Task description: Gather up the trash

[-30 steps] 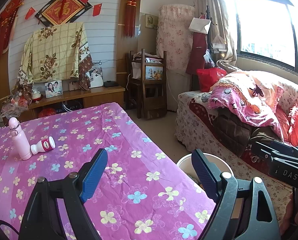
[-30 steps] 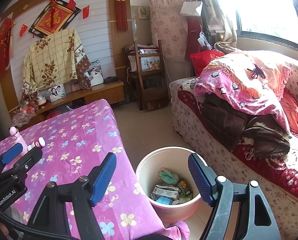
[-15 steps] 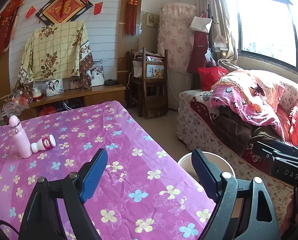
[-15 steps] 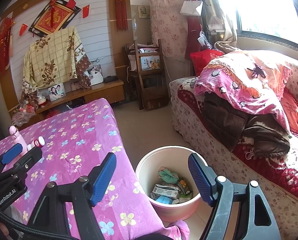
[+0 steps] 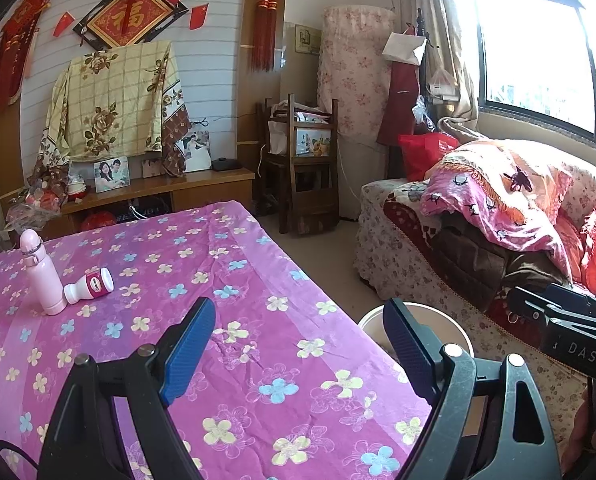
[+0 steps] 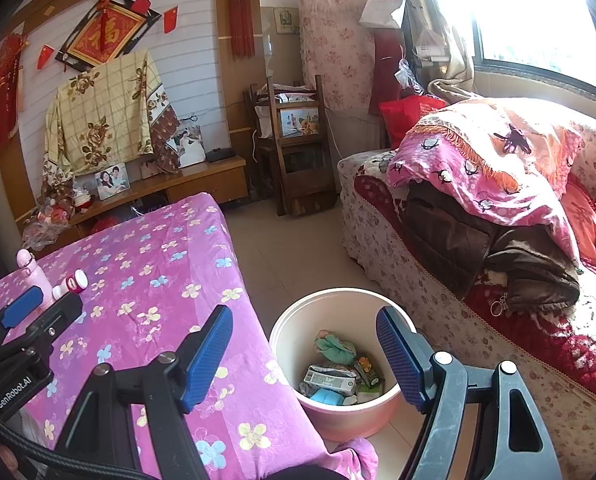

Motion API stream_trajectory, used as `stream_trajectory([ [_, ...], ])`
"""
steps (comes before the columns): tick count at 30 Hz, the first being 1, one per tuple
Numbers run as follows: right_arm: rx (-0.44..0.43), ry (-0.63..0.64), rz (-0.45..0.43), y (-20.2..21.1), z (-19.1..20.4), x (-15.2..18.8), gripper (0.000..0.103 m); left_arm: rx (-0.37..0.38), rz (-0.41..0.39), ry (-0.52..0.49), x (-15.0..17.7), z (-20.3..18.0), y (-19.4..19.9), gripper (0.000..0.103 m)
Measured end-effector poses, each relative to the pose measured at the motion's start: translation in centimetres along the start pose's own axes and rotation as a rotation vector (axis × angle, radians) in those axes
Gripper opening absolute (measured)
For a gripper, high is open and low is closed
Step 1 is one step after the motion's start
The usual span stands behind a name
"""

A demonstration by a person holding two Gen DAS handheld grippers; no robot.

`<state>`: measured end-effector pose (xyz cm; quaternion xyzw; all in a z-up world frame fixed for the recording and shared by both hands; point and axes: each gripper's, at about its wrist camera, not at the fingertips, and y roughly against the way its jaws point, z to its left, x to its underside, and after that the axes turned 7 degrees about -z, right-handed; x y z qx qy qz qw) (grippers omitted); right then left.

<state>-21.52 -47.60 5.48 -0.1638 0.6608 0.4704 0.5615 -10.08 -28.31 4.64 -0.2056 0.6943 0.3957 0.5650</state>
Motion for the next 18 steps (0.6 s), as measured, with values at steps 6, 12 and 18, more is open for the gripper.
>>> stream_trajectory([
  [6,0.0,-0.001,0.005,-0.08,-0.02,0.08,0.078,0.004,0.006,0.001,-0.01,-0.23,-0.03,0.086],
  [12,0.004,0.007,0.013,-0.18,0.19,0.25,0.078,0.014,0.016,-0.001,0.29,-0.45,-0.21,0.086],
  [18,0.007,0.009,0.029,-0.61,0.39,0.56,0.078,0.024,0.033,0.005,0.8,-0.11,-0.64,0.086],
])
